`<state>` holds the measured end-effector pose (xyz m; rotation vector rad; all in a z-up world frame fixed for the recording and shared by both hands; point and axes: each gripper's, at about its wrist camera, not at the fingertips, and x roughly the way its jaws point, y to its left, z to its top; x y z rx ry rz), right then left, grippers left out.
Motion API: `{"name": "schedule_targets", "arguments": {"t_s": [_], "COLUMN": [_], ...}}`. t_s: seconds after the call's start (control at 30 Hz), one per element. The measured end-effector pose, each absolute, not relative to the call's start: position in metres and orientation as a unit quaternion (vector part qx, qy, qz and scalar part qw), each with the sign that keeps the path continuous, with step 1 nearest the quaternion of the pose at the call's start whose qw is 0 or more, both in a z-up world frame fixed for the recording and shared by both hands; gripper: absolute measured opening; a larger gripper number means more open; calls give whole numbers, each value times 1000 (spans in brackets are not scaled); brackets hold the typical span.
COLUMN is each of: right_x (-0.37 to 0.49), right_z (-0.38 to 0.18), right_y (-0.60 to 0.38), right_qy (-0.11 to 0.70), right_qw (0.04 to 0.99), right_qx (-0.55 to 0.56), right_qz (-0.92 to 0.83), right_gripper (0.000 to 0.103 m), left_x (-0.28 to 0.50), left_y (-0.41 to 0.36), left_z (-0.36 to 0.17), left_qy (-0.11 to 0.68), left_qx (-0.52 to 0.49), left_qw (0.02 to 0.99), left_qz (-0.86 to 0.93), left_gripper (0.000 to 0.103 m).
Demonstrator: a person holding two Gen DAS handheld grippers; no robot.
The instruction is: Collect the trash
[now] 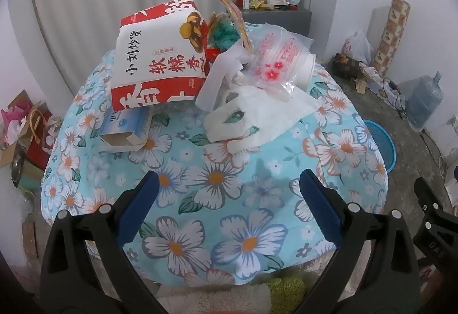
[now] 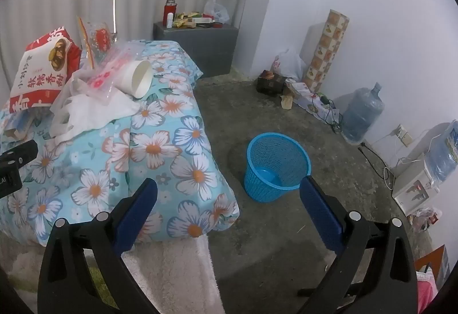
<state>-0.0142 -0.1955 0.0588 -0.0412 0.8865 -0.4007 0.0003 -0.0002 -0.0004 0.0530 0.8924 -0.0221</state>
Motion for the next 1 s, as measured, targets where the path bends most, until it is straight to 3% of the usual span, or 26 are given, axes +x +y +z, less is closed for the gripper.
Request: {"name": "schedule_targets", "arguments": {"t_s": [1.0], "right_x": [-14], "right_z": [58], "right_y": [-195], "right_qy": [429], "right_qw": [883], "right_qx": [-21], "right_qz": [-190], "right_gripper": [97], "left_x": [-1], "left_y": [3], "left_z": [-4], "left_qy": [431], "left_qx": [26], "left_qw": [902], "left_qz": [-7], "left_gripper": [94]}}
